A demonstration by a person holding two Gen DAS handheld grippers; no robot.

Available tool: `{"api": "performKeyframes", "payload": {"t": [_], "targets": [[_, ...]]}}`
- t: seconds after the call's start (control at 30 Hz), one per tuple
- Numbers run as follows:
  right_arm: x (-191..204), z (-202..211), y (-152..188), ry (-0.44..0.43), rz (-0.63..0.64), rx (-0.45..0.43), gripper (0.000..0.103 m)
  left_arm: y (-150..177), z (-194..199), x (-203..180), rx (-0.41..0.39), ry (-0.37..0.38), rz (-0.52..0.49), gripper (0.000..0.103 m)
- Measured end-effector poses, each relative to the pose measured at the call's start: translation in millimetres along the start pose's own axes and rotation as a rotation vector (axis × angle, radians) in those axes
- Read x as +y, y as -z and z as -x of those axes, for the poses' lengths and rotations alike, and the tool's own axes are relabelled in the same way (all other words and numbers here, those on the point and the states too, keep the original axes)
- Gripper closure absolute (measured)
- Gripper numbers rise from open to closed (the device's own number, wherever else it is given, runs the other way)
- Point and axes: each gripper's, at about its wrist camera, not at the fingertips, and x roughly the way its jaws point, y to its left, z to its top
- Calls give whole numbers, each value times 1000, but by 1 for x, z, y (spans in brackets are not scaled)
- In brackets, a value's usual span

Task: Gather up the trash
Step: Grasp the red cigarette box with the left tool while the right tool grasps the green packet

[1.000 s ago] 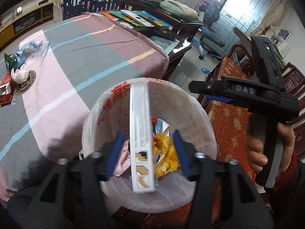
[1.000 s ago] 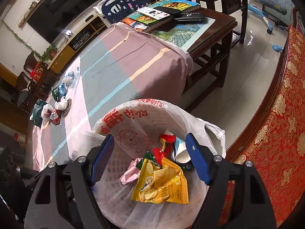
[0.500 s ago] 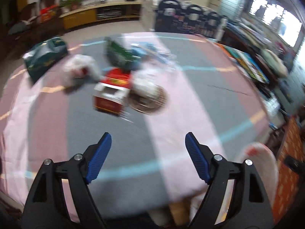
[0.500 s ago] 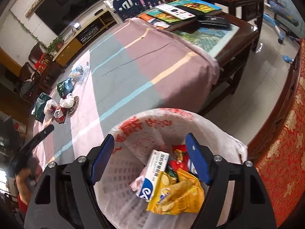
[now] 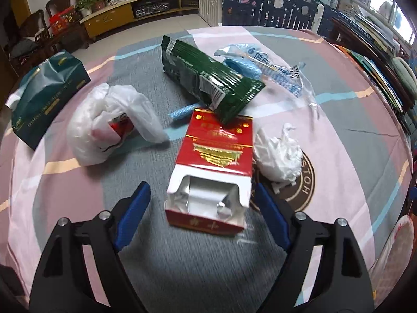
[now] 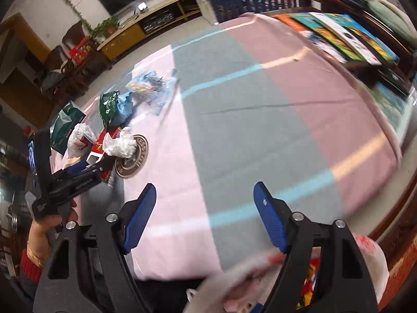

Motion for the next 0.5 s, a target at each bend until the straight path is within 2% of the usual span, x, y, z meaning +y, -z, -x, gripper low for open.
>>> {"api": "performKeyframes", "payload": {"t": [0.03,0.1,0.23,0.4,0.5], "targets": [[8,-7,-8,-3,10,2,27,0,-2,2,6,26,14,42],[30,-21,-27,-15,44,-11,27,2,0,6,-15,52,31,43],[77,-42,-60,-44,129,-47,27,19,13,18,-35,71,60,44],[150,-80,-88,-44,264,-50,27,62,53,43,-65,37,149,44],[189,-110,-96,-19,338,-27,27,78,87,66,-138,53,235,44]]}}
